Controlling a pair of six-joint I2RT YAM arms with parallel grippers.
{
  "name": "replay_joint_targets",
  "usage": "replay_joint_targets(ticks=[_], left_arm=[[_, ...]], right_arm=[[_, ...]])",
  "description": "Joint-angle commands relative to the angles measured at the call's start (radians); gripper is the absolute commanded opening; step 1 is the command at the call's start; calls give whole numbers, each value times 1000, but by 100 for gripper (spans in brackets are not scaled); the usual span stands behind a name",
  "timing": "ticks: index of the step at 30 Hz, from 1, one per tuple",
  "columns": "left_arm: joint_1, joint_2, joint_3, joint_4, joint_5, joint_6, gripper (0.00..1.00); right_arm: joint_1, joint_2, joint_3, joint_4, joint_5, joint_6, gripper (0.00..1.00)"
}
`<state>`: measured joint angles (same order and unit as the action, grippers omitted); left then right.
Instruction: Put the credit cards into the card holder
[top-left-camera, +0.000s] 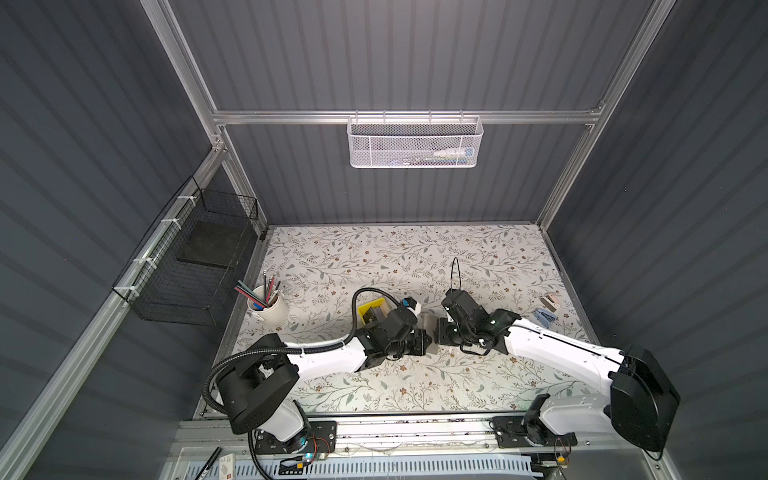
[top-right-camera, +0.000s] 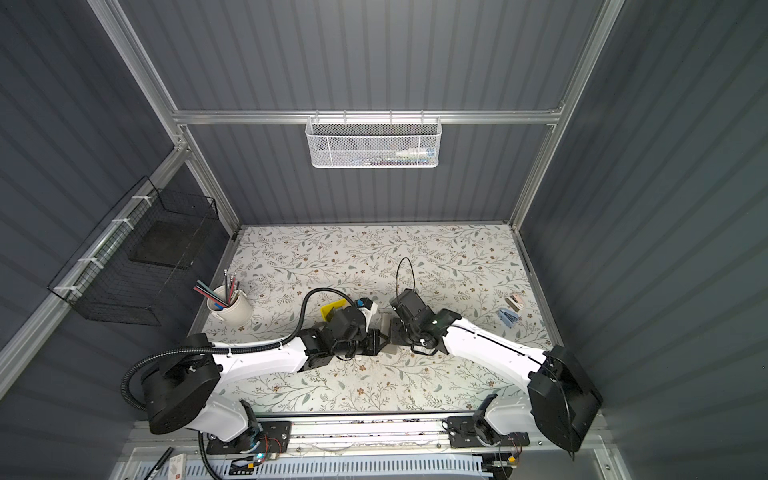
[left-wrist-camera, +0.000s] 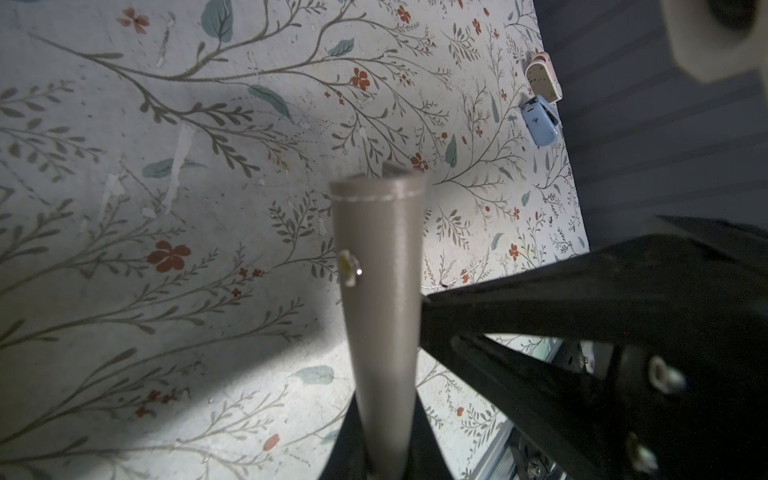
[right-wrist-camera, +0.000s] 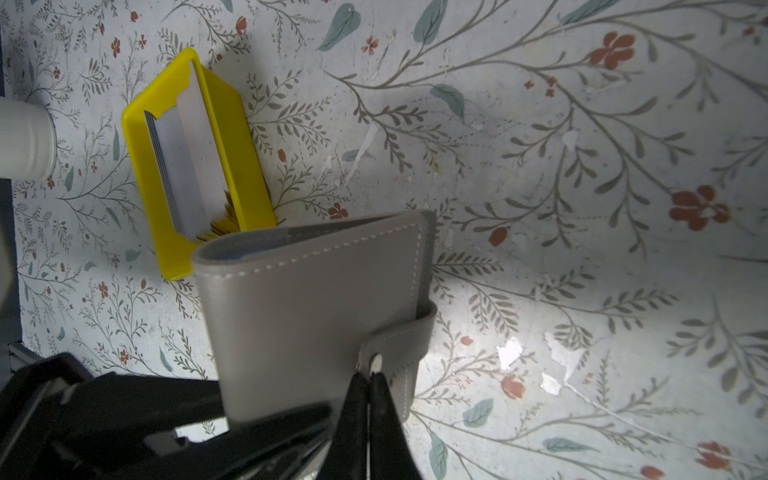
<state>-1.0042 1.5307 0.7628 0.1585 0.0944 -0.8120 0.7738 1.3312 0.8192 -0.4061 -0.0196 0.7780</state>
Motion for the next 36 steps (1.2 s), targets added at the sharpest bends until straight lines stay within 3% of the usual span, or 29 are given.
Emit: replay_joint_targets(ticks=[1, 36], left_arm=[[4, 0, -7, 4, 5, 8, 13], [4, -17, -35, -42, -46, 5, 13]], right_arm=[[-3, 13, -15, -41, 63, 7, 4], [1, 33, -20, -71, 84, 14, 3]])
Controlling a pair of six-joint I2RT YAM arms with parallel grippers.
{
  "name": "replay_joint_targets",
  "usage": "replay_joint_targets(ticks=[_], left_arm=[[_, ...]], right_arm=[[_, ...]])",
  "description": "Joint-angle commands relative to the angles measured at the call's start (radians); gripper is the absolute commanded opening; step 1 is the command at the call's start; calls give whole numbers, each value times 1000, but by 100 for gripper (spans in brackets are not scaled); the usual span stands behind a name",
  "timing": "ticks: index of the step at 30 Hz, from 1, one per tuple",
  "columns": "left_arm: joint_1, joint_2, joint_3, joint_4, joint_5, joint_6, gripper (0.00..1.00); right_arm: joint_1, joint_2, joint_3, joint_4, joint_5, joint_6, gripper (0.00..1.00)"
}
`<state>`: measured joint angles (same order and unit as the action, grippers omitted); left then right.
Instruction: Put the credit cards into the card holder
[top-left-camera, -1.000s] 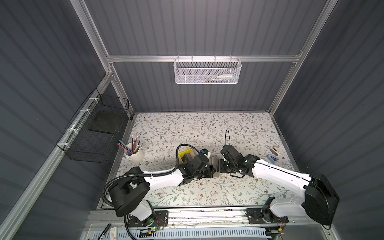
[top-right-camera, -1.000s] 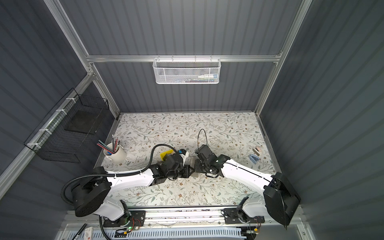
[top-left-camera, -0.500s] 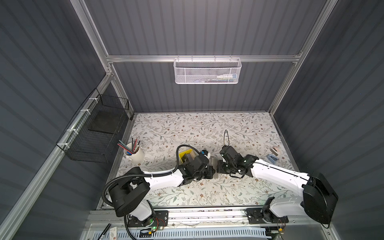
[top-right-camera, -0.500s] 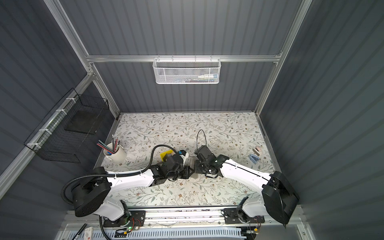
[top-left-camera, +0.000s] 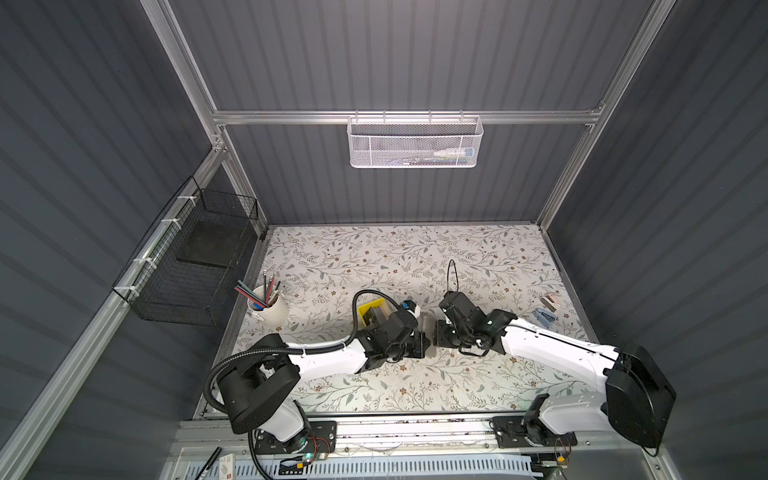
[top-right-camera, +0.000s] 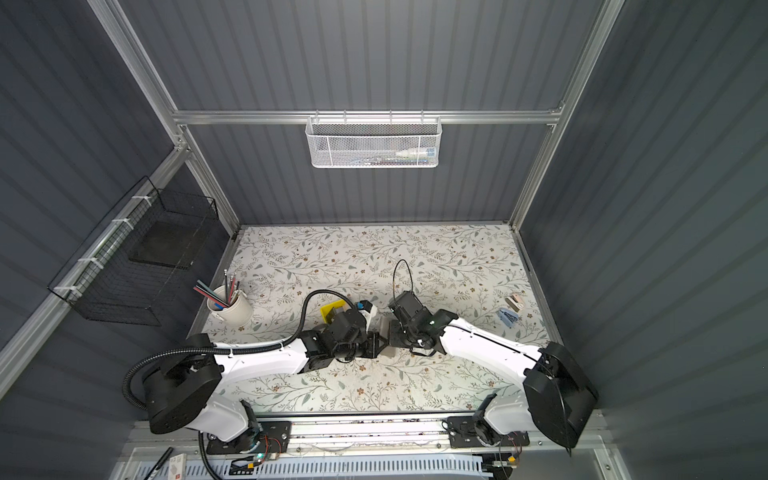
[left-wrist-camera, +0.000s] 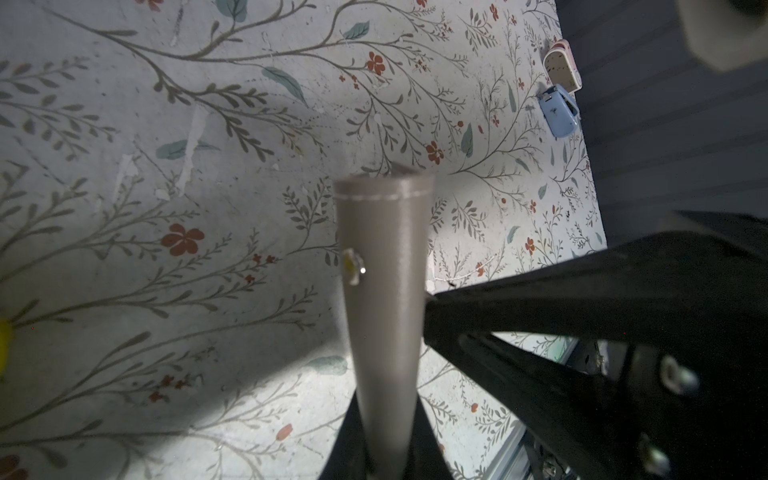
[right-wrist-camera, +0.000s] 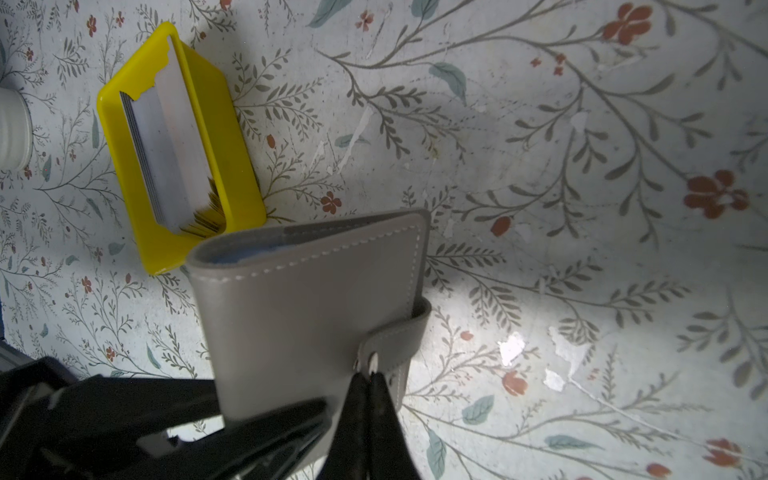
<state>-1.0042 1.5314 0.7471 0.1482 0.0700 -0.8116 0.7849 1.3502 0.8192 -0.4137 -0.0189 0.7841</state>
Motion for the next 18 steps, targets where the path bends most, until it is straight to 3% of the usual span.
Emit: replay_joint_targets(ticks=[1, 18], left_arm=[[4, -19, -22, -32, -22, 3, 13], [4, -14, -24, -22, -24, -4, 14]], right_arm=[[-10, 14, -20, -61, 83, 9, 3], [-10, 17, -28, -48, 73, 10, 3]])
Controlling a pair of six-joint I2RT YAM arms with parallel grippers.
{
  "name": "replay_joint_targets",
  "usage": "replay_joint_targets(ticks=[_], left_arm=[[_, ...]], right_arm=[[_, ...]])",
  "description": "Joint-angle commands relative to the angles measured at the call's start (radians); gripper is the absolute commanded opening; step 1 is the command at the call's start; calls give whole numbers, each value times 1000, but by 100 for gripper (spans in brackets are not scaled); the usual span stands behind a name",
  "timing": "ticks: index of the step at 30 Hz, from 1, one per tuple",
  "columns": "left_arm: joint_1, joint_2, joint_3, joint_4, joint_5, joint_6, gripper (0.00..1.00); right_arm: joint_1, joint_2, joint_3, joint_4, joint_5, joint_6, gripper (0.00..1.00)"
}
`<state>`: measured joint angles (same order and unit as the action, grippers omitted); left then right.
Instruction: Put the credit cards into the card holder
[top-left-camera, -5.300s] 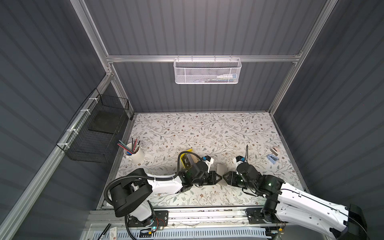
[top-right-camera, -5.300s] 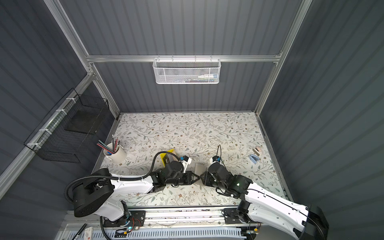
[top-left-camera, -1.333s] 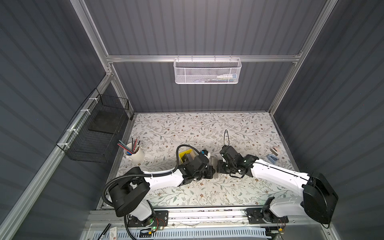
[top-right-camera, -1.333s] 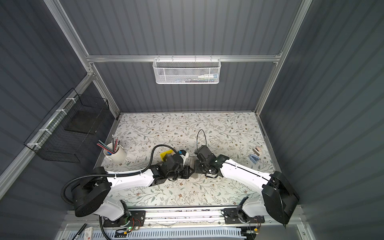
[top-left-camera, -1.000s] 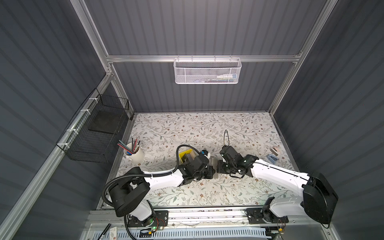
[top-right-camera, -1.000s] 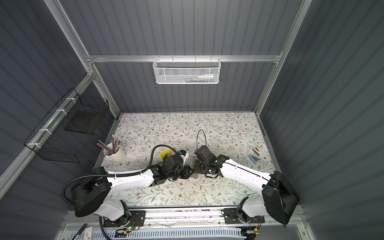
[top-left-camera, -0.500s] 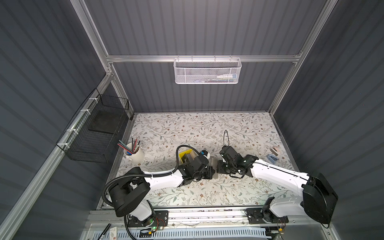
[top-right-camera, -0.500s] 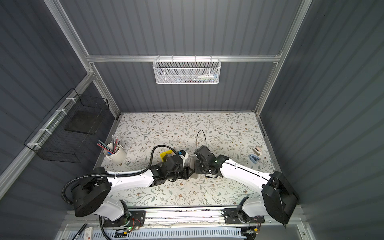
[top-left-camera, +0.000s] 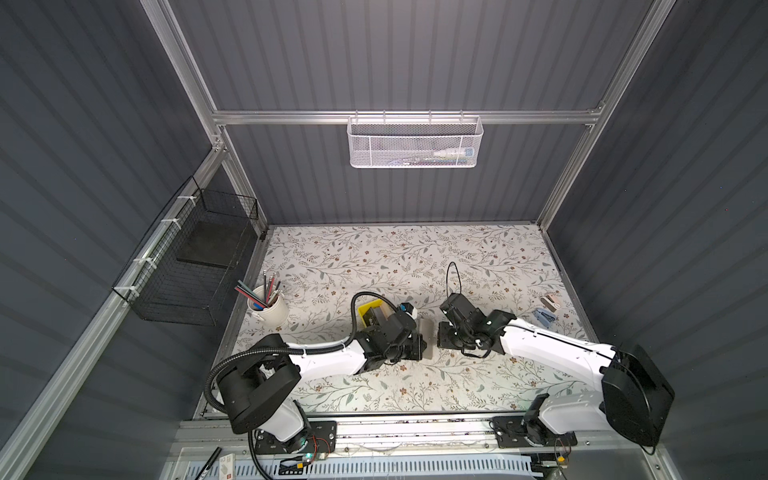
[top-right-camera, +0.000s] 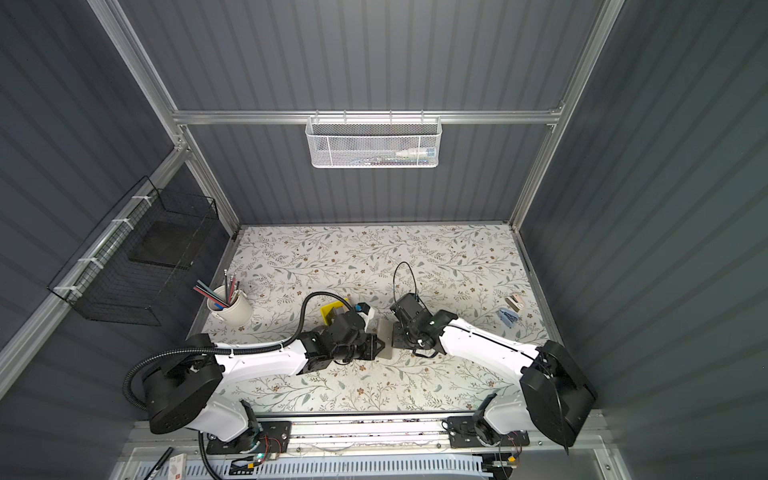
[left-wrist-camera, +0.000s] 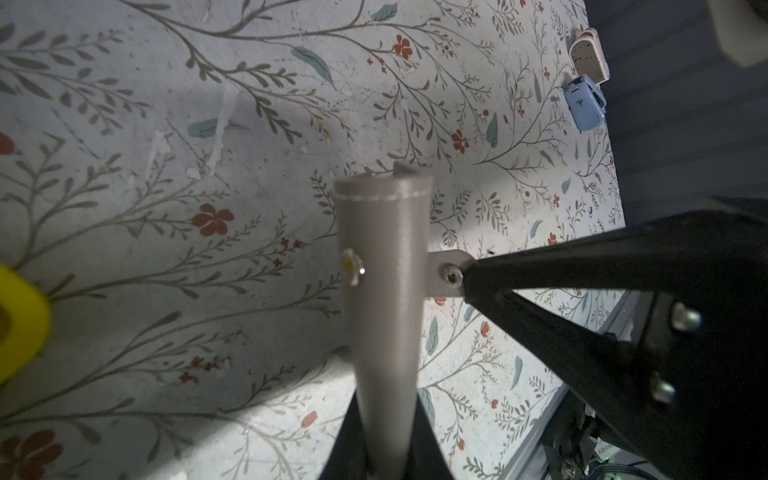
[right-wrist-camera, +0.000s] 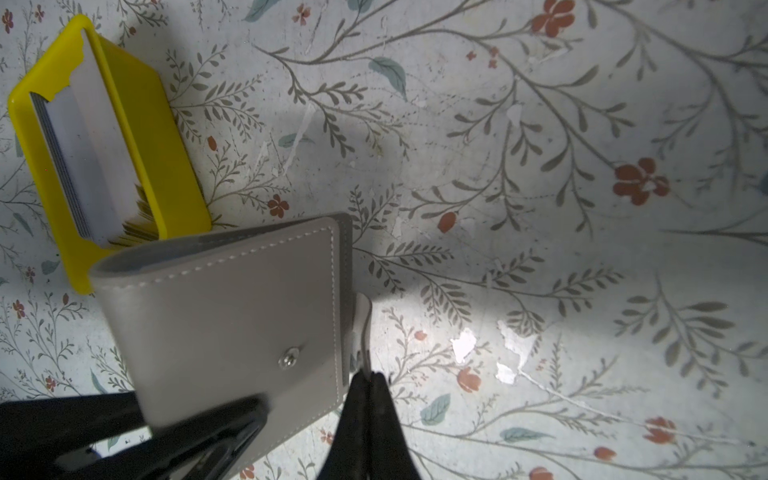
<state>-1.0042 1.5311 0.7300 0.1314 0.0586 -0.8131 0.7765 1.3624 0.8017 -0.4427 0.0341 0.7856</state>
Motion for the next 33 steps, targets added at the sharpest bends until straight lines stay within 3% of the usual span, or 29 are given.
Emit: replay_joint_targets(ticks=[1, 19, 33], left_arm=[[4, -11, -5, -6, -13, -4, 14], [4, 28, -12, 14, -14, -55, 29], [5, 8, -20, 36, -10, -91, 64]], right_arm=[[-2, 2, -10, -18, 20, 8, 3], [-1, -80, -35, -22, 20, -3, 3], [-2, -144, 2, -70, 27, -43, 4]])
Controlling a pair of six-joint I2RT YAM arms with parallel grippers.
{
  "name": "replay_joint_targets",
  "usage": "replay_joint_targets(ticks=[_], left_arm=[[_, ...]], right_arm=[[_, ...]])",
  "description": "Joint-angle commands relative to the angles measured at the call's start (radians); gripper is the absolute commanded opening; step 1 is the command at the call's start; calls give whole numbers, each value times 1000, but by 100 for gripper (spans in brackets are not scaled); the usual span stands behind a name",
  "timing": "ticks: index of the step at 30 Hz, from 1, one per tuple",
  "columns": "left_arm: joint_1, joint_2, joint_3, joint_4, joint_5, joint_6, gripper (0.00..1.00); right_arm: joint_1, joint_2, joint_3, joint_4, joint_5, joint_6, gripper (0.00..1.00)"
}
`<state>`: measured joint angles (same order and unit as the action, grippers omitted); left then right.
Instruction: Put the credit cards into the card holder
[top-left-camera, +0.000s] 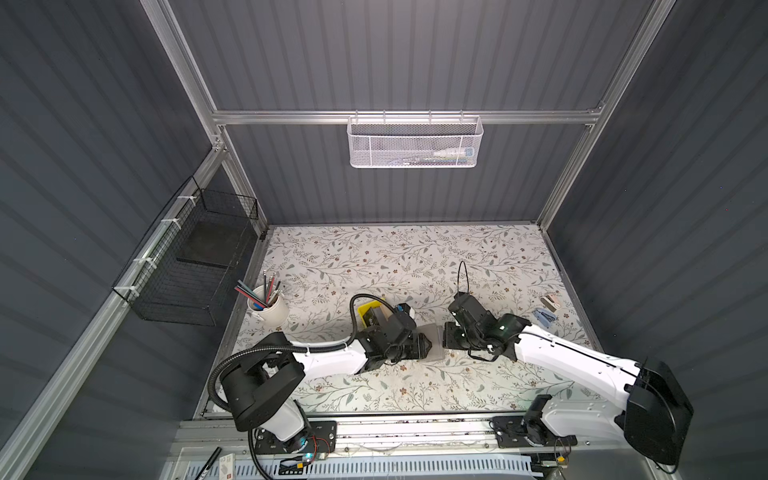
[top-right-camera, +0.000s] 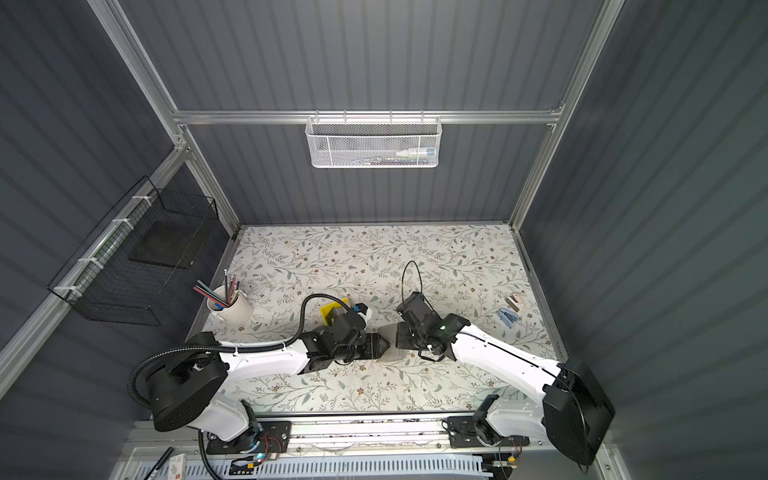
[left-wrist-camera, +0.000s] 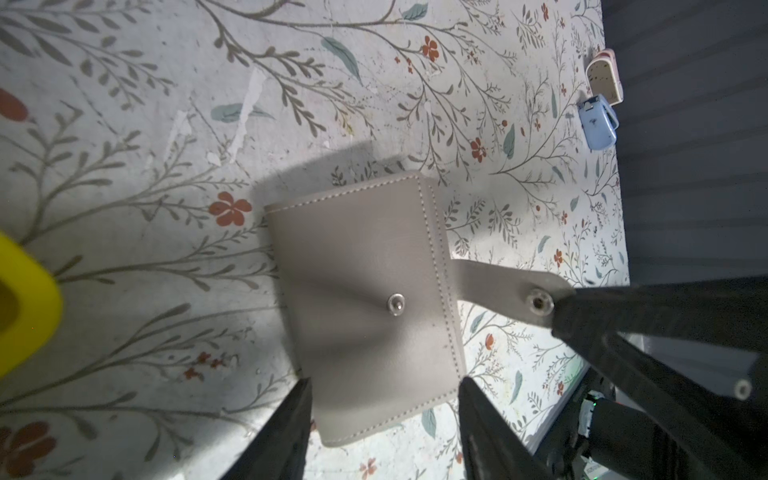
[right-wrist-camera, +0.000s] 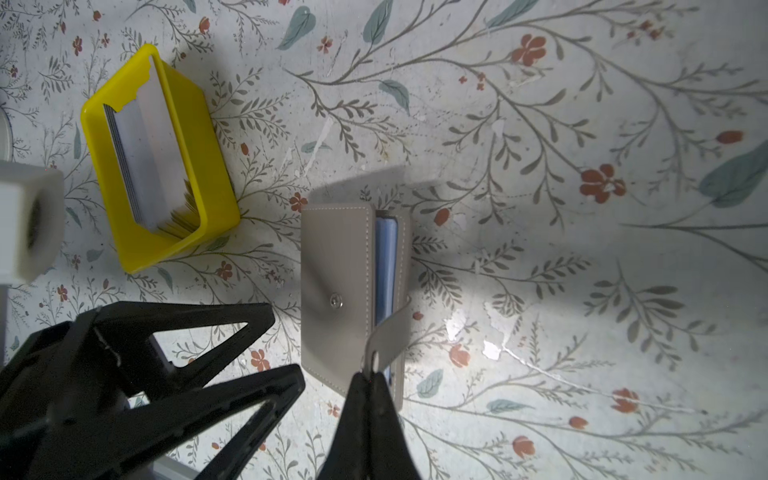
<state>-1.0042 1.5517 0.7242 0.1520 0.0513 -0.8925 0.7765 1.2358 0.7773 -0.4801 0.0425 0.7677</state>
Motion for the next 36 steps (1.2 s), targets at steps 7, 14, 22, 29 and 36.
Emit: replay_joint_targets(ticks=[7, 14, 22, 29, 36], left_arm=[[12, -9, -31, 80, 33, -37, 79], [14, -1, -13, 73, 41, -34, 85], [18, 15, -4, 79, 46, -32, 80], [18, 35, 10, 90, 64, -29, 82], [18, 47, 6, 104, 69, -32, 76]], right_arm=[[-2, -36, 45, -46, 13, -39, 4], [-1, -66, 56, -54, 18, -51, 4], [-2, -91, 62, -66, 24, -52, 4], [-2, -111, 60, -64, 30, -59, 4], [-1, -111, 63, -69, 30, -56, 4]])
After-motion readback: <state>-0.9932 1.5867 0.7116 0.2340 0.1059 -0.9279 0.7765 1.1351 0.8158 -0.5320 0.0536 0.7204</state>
